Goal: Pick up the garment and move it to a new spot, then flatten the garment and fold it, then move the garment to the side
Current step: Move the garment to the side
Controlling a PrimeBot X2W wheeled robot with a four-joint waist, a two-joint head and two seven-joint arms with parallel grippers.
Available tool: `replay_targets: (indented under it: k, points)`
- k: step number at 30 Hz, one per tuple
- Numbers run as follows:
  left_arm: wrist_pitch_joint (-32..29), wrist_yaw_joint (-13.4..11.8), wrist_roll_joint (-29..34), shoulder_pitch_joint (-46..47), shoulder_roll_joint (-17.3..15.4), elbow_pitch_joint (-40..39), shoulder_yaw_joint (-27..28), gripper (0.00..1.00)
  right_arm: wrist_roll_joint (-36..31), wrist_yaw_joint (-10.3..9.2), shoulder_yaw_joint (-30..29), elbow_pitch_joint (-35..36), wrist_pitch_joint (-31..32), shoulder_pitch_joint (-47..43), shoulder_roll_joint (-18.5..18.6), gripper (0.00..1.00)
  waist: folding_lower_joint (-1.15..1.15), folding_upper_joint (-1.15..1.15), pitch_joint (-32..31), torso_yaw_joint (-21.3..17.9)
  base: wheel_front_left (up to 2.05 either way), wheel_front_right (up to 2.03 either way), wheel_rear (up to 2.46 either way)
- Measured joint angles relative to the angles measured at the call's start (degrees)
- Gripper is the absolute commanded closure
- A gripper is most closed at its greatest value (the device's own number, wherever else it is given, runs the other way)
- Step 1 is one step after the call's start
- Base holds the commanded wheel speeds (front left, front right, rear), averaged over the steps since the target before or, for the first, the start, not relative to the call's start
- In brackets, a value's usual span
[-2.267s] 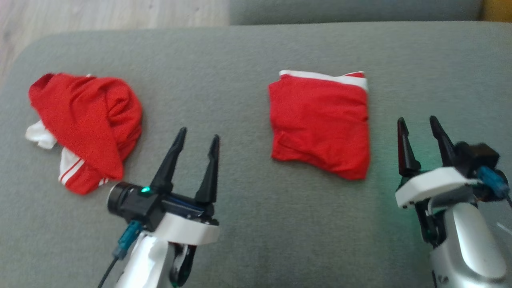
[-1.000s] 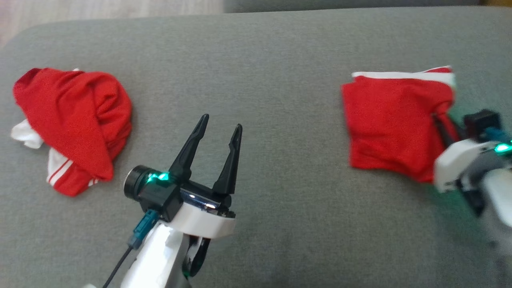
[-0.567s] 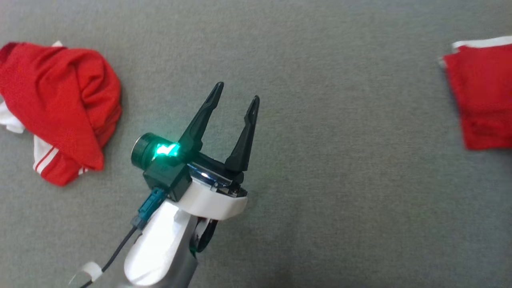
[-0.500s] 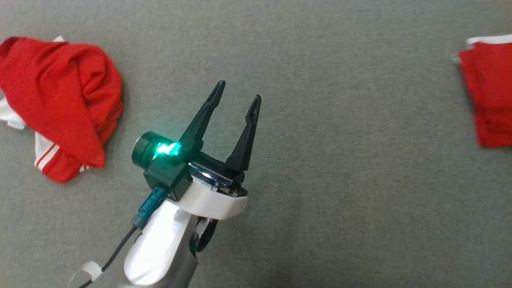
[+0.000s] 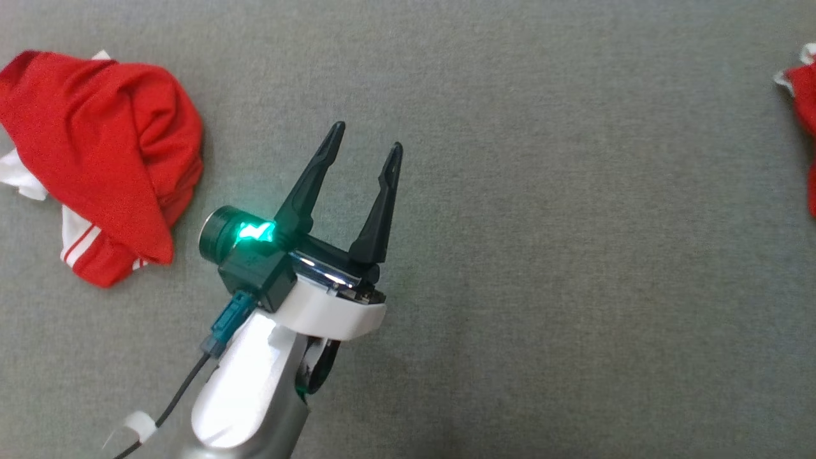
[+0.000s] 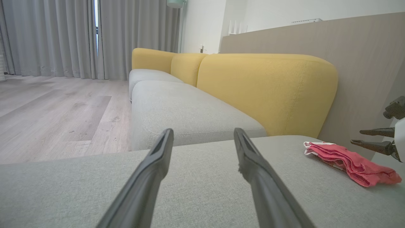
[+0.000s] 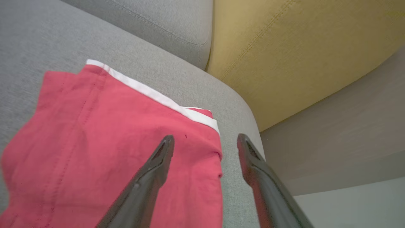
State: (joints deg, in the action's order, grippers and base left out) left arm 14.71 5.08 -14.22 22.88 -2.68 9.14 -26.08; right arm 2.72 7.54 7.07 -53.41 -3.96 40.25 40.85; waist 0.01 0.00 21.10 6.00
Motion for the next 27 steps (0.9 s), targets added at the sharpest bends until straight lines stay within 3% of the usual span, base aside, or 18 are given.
replay_targets:
  k: [5, 11, 19, 27]
  points:
    - [0.0, 0.02, 0.15, -0.23, 0.03, 0.22, 0.94, 0.0, -1.36, 0.0, -2.98, 0.51, -3.0, 0.21, -4.58, 0.0, -0.01, 0.0, -2.56, -0.94, 0.0, 0.0, 0.0]
    - [0.0, -0.01, 0.19, -4.05, 0.03, 0.66, 4.56, 0.0, 1.27, 0.0, -2.2, 6.46, -7.81, -1.31, -14.49, 0.0, -0.01, 0.0, -6.84, -2.61, 0.0, 0.0, 0.0]
    - [0.0, -0.4, -1.41, -10.36, 0.01, -0.29, 9.69, 0.0, 10.03, 0.0, -3.48, 18.57, -9.98, -12.24, -27.24, 0.0, -0.02, 0.0, -12.78, -4.2, 0.0, 0.0, 0.0]
    - [0.0, 0.02, -1.32, -16.74, -0.01, -0.27, 12.33, 0.0, 10.92, 0.0, -4.23, 29.55, -10.4, -25.12, -36.35, 0.0, -0.02, 0.0, -17.66, -4.97, 0.0, 0.0, 0.0]
